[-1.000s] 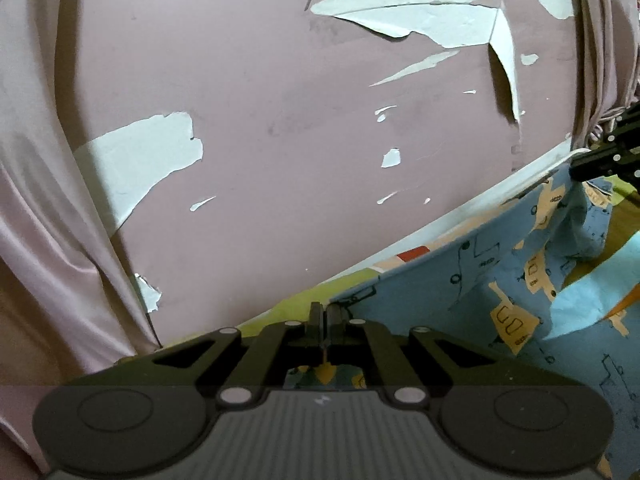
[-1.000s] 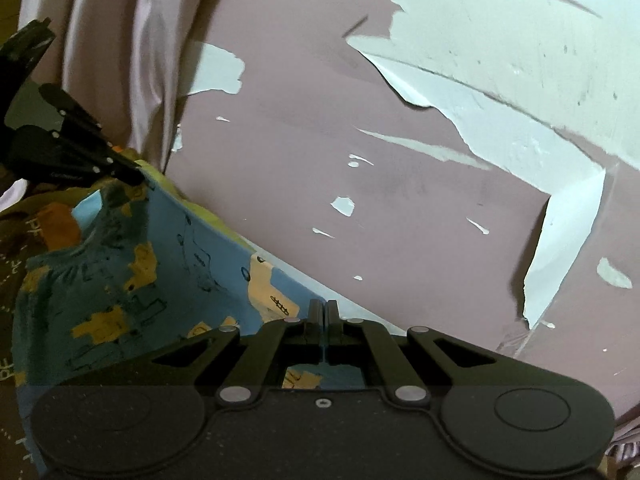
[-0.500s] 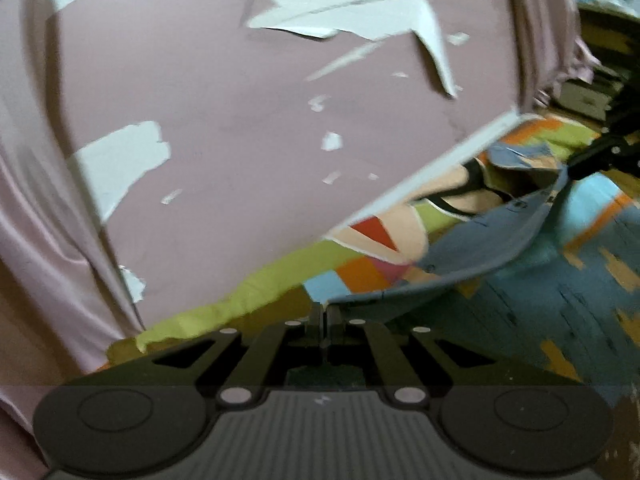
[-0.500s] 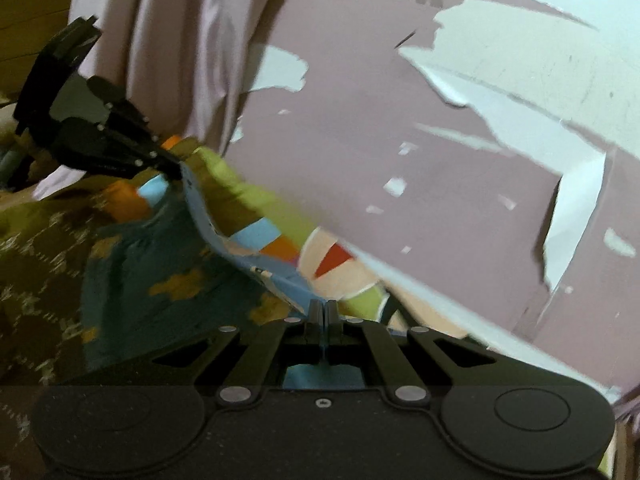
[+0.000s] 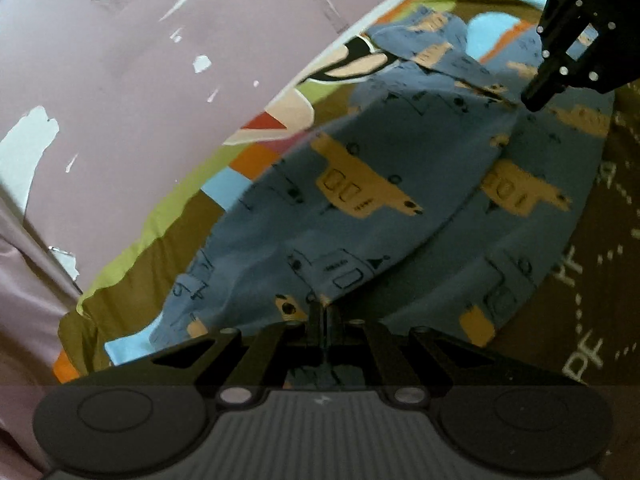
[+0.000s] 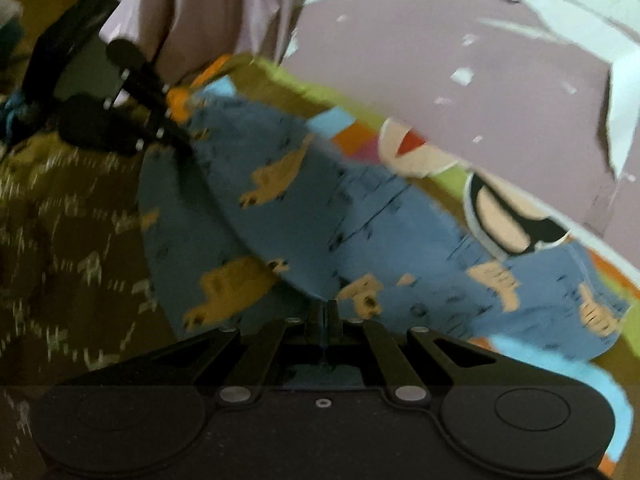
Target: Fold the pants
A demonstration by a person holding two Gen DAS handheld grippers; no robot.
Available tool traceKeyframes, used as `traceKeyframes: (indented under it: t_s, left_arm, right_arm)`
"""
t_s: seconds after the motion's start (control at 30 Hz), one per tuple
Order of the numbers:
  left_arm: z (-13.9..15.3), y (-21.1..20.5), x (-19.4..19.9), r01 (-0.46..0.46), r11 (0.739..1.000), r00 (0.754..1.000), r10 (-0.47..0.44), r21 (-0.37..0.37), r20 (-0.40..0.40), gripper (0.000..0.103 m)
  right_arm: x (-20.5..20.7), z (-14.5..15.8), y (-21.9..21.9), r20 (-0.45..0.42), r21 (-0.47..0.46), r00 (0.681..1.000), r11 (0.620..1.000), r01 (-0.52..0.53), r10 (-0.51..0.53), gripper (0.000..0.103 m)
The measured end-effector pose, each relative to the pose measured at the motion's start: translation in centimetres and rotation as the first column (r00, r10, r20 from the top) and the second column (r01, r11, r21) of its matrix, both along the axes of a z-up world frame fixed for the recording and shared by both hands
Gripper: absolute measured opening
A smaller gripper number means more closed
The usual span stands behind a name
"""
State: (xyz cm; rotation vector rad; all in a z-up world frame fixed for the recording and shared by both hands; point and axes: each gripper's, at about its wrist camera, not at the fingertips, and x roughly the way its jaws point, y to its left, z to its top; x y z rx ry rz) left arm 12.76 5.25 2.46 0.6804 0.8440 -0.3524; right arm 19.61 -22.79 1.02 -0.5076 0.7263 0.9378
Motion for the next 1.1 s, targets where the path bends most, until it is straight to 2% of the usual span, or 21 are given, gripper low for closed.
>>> traceKeyframes:
  t_s: [0.17,0.2,0.27,0.4,0.53,0.57,0.6,0.63,0.67,0.83,0.9,0.93,0.97,1.0,1.03,1.07,1.1]
  left_arm:
    - [-0.2,0.1,-0.5,-0.009,1.000,1.000,0.009,-0.018,-0.002,0.001]
    - [-0.3,0.1,-0.5,-0.010,1.000,1.000,0.010,-0.019,-0.003,0.001]
    - [-0.3,0.1,-0.6,-0.014,1.000,1.000,0.014,-0.021,-0.004,0.001]
    - [-0.5,-0.2,-0.3,0.002,1.000,1.000,-0.002,-0.010,0.005,0.001]
    - [-0.8,-0.6,-0.5,0.018,1.000,1.000,-0.018,0.006,0.015,0.012]
    - [-0.9,-0.7,-0.5,0.024,1.000,1.000,-0.024,0.017,0.018,0.022]
    - [-1.0,-0.8,-0.6,0.026,0.999,0.999,-0.027,0.028,0.025,0.029]
    - [-1.0,-1.0,-0.6,0.025,0.999,0.999,-0.027,0.043,0.038,0.043]
    - [-1.0,-1.1,-0.6,0.025,0.998,0.998,-0.028,0.056,0.053,0.049]
    - [-1.5,-1.7,0.0,0.020,0.992,0.997,-0.029,0.121,0.075,0.050]
    - [-1.8,-2.0,0.1,0.030,0.990,0.996,-0.041,0.141,0.079,0.047]
    - [-1.8,-2.1,0.1,0.034,0.989,0.996,-0.046,0.143,0.082,0.038]
    - [-1.8,-2.2,0.2,0.042,0.989,0.996,-0.053,0.141,0.077,0.026]
    - [-1.7,-2.3,0.2,0.051,0.989,0.995,-0.062,0.137,0.073,0.019]
    - [-1.6,-2.4,0.1,0.059,0.989,0.995,-0.070,0.138,0.076,0.013]
    - [-1.5,-2.5,0.1,0.066,0.988,0.994,-0.077,0.140,0.078,0.009]
    - [-1.3,-2.6,0.1,0.070,0.988,0.993,-0.082,0.140,0.080,0.008]
  right_arm:
    - [-1.3,-0.5,0.0,0.049,-0.022,0.997,0.998,-0.054,0.055,0.000]
    - [-1.4,-0.5,0.0,0.073,-0.031,0.995,0.997,-0.064,0.066,0.003]
    - [-1.6,-0.5,0.1,0.115,-0.050,0.988,0.994,-0.093,0.098,0.024]
    - [-1.0,-0.5,0.1,0.182,-0.105,0.973,0.986,-0.127,0.144,0.036]
    - [-0.9,-1.0,0.5,0.251,-0.205,0.932,0.956,-0.211,0.260,0.048]
    - [-0.7,-1.1,0.7,0.250,-0.229,0.924,0.945,-0.232,0.287,0.050]
    - [-0.6,-1.2,0.9,0.250,-0.242,0.918,0.937,-0.250,0.309,0.050]
    - [-0.6,-1.2,1.1,0.255,-0.251,0.910,0.932,-0.263,0.326,0.050]
    - [-0.5,-1.2,1.4,0.264,-0.262,0.902,0.925,-0.273,0.341,0.050]
    - [-0.5,-1.3,2.4,0.291,-0.302,0.871,0.902,-0.309,0.396,0.050]
    - [-0.7,-1.5,2.6,0.297,-0.319,0.861,0.893,-0.318,0.413,0.049]
    - [-0.7,-1.7,2.6,0.298,-0.327,0.857,0.889,-0.322,0.420,0.046]
    - [-0.7,-1.8,2.7,0.293,-0.334,0.856,0.884,-0.326,0.426,0.041]
    - [-0.7,-1.8,2.8,0.292,-0.342,0.854,0.881,-0.328,0.431,0.035]
    - [-0.7,-1.9,2.8,0.296,-0.351,0.849,0.877,-0.328,0.437,0.020]
    - [-0.7,-1.9,2.8,0.297,-0.354,0.848,0.875,-0.330,0.440,0.011]
    - [-0.7,-1.8,2.8,0.295,-0.348,0.848,0.876,-0.333,0.440,0.009]
